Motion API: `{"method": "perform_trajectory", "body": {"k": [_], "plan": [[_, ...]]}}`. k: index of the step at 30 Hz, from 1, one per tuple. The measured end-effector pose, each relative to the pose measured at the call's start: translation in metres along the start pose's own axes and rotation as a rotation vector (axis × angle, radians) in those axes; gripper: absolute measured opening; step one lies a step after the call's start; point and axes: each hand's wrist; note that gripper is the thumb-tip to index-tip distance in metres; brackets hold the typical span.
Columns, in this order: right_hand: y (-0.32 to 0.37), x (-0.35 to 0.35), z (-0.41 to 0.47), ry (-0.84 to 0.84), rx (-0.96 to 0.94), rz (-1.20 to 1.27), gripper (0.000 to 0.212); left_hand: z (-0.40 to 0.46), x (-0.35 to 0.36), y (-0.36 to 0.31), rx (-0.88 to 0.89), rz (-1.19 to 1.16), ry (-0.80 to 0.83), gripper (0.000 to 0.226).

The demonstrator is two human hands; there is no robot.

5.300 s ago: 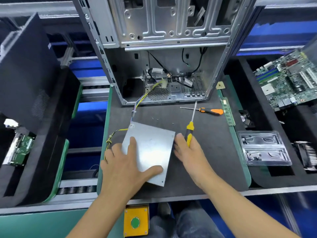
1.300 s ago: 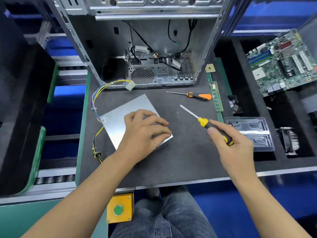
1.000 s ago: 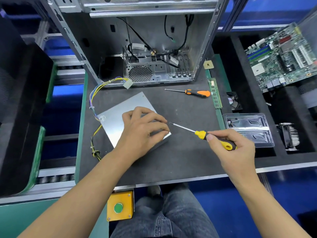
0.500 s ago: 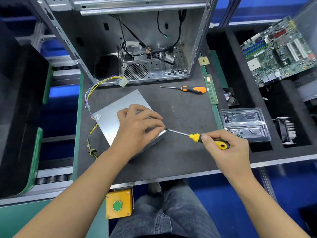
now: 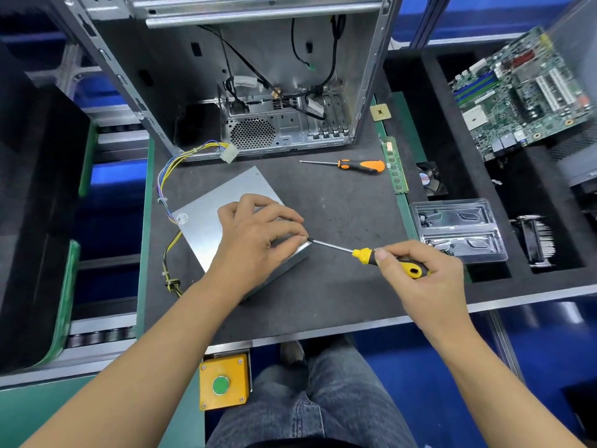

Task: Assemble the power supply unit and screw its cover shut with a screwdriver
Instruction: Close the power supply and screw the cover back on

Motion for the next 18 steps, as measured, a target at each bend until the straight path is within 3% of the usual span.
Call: {"method": "perform_trajectory", "body": {"k": [5,18], "plan": [[0.001,-0.001,-0.001,-0.009,-0.014,0.001,0.012,0.001,-0.001,-0.002,-0.002,0.001,0.003,0.015],[0.026,-0.006,0.001,0.028,-0.194,-0.250,0.010,0.001,-0.001,-0.002,0.009,0.009,-0.018,0.020]]}}
Point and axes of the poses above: each hand's wrist, its own z-axis towards the middle knuckle, its own x-axis out of the palm, y = z × x, and after that the axes turned 15 degrees about -y, right-handed
